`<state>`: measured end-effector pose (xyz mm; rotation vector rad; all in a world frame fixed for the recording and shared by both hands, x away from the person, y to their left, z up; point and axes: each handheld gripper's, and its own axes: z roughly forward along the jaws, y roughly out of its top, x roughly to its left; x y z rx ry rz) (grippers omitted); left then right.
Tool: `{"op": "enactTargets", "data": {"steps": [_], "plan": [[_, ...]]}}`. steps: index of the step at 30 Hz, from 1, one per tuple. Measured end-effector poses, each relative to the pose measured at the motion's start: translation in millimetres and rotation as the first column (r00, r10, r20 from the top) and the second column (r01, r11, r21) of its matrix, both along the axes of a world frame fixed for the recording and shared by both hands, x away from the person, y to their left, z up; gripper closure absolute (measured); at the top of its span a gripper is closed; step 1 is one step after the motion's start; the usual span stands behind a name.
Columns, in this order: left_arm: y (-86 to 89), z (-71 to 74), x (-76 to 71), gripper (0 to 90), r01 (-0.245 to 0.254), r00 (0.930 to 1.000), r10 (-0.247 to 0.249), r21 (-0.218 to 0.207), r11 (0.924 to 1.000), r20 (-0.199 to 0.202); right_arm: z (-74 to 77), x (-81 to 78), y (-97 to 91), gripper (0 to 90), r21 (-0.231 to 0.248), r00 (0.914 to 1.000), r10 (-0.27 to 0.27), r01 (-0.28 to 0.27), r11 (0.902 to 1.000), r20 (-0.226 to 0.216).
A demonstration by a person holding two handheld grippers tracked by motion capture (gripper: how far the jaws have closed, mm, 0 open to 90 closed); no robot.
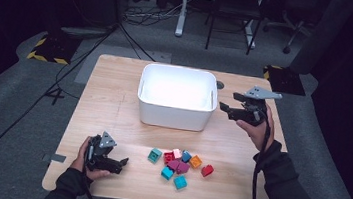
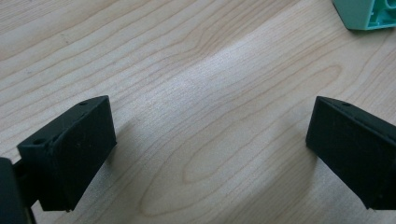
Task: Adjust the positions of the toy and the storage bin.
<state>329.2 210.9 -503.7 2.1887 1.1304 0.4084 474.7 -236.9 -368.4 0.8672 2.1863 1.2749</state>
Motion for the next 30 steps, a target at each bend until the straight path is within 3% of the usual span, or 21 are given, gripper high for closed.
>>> {"op": "enactTargets", "data": {"steps": [3, 5, 6, 10, 12, 14, 16, 18, 23, 28, 30], "plan": [[0.0, 0.1, 0.1, 1.7, 0.0, 1.0, 0.0, 0.002, 1.0, 0.003, 0.8, 4.5, 9.2, 30.6, -0.014, 0.9999, 0.006, -0.007, 0.9999, -0.011], [-0.2, 0.2, -0.2, 1.7, -0.003, 1.0, 0.003, 0.003, 1.0, 0.003, 0.7, 9.4, 14.7, 31.3, 0.002, 0.9994, 0.019, -0.019, 0.9998, -0.03], [-0.5, 0.2, -0.3, 1.7, -0.005, 1.0, 0.005, 0.002, 1.0, 0.0, 0.8, 13.6, 20.9, 31.6, -0.027, 0.9998, -0.006, 0.005, 0.9996, -0.021], [-2.7, -0.5, 0.0, 1.6, -0.014, 0.9999, 0.014, -0.008, 0.9999, -0.008, -1.2, 21.0, 26.9, 33.3, -0.052, 0.9986, -0.041, 0.04, 0.9978, -0.033], [-5.2, 0.1, 1.7, 1.2, -0.025, 0.9997, 0.025, -0.003, 0.9997, -0.008, -4.0, 27.6, 28.7, 34.4, -0.038, 0.9966, -0.058, 0.056, 0.9977, -0.058], [-8.6, 0.3, 2.4, 1.2, -0.03, 0.9995, 0.03, 0.001, 0.9995, -0.009, -9.3, 39.0, 29.2, 39.5, -0.032, 0.9891, -0.11, 0.107, 0.9937, -0.098], [-11.7, 0.3, 2.4, 1.3, -0.031, 0.9995, 0.031, 0.002, 0.9995, -0.01, -10.0, 41.3, 28.1, 40.3, -0.027, 0.9882, -0.106, 0.103, 0.9943, -0.111], [-16.0, 0.4, 2.1, 1.3, -0.036, 0.9993, 0.036, 0.002, 0.9994, -0.007, -10.7, 45.4, 28.0, 48.6, 0.013, 0.9849, -0.099, 0.102, 0.9947, -0.142], [-30.5, 0.4, 0.5, 1.5, 0.001, 0.9999, -0.001, 0.002, 1.0, -0.01, -11.4, 45.6, 38.8, 57.9, -0.036, 0.9862, -0.091, 0.087, 0.9956, -0.139], [-47.9, 0.5, -1.5, 1.4, 0.049, 0.9988, -0.049, 0.006, 0.9988, -0.003, -9.5, 41.4, 39.5, 68.5, -0.076, 0.9819, -0.167, 0.16, 0.9841, -0.09], [-57.9, 0.4, -2.5, 1.4, 0.076, 0.9971, -0.076, 0.003, 0.9971, -0.005, -9.3, 41.1, 38.3, 69.5, -0.085, 0.9815, -0.173, 0.166, 0.9824, -0.082]]}}
